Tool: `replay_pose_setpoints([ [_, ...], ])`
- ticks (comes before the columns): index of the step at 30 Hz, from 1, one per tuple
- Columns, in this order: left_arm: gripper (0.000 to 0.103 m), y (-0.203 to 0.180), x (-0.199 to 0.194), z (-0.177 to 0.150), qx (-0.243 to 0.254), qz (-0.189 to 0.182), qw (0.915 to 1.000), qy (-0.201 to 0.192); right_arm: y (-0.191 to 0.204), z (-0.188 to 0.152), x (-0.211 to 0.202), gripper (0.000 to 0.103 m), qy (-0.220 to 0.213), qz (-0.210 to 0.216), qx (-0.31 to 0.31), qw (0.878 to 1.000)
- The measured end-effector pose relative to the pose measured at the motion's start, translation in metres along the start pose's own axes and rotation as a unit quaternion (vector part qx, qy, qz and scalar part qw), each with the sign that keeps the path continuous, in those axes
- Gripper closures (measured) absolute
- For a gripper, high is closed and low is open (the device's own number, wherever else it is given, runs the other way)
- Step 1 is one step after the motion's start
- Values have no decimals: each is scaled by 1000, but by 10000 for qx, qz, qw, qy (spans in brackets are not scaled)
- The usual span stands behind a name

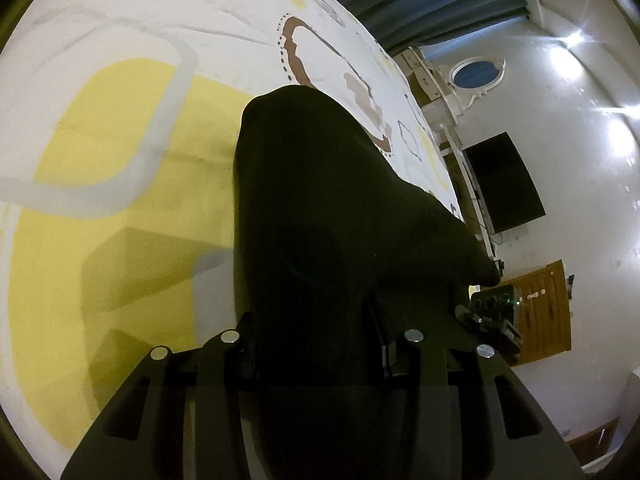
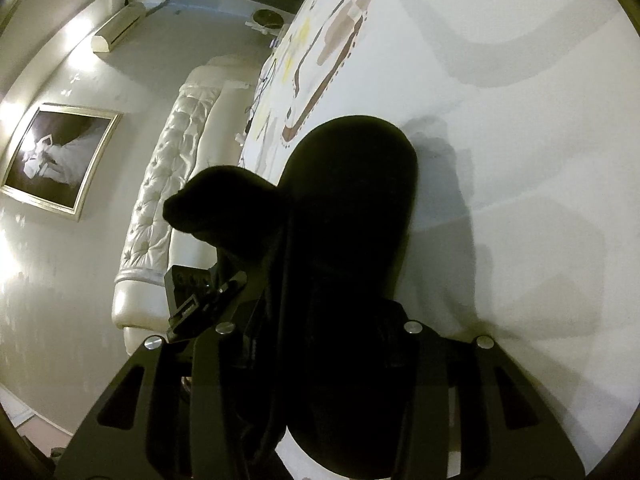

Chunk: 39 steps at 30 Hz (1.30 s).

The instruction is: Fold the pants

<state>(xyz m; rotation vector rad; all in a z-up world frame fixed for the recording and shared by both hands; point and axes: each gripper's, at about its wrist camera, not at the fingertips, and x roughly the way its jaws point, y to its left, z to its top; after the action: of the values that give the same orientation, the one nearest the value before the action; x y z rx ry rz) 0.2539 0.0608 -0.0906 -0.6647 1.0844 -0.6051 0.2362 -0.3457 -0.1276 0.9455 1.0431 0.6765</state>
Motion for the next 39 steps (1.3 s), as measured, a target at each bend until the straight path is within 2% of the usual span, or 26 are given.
replay_pose_setpoints([
  [7, 63, 4, 2, 2, -49, -45, 10000, -18, -4, 6, 2, 62, 9, -16, 13, 10000],
  [12, 56, 5, -4, -3, 43, -22, 10000, -63, -8, 3, -4, 58, -34, 19, 125, 9999],
  [17, 45, 5, -19, -5, 128, 244, 9992, -302, -13, 2, -17, 54, -159, 35, 267, 9995],
  [20, 44, 12, -34, -6, 83, 400, 9981, -456, -17, -1, -29, 53, -304, -20, 342, 9989],
  [23, 43, 15, -49, -15, 48, 623, 9963, -597, -17, -5, -44, 47, -540, -207, 378, 9976],
  [27, 43, 5, -67, -33, 108, 1049, 9908, -842, -8, -20, -69, 42, -917, -909, 305, 9912],
  [28, 42, 3, -71, -38, 121, 1158, 9891, -901, -3, -26, -73, 42, -978, -1162, 231, 9881],
  [30, 35, -3, -79, -56, 180, 1381, 9852, -996, 5, -39, -79, 41, -1050, -1616, 100, 9812],
  [33, 32, -13, -86, -81, 380, 1706, 9787, -1074, 18, -66, -85, 41, -1044, -2291, -198, 9676],
  [36, 29, -22, -91, -104, 579, 1977, 9719, -1140, 29, -93, -85, 40, -1038, -2584, -412, 9596],
  [39, 28, -32, -93, -123, 670, 2092, 9682, -1195, 39, -121, -85, 39, -1044, -2855, -630, 9506],
])
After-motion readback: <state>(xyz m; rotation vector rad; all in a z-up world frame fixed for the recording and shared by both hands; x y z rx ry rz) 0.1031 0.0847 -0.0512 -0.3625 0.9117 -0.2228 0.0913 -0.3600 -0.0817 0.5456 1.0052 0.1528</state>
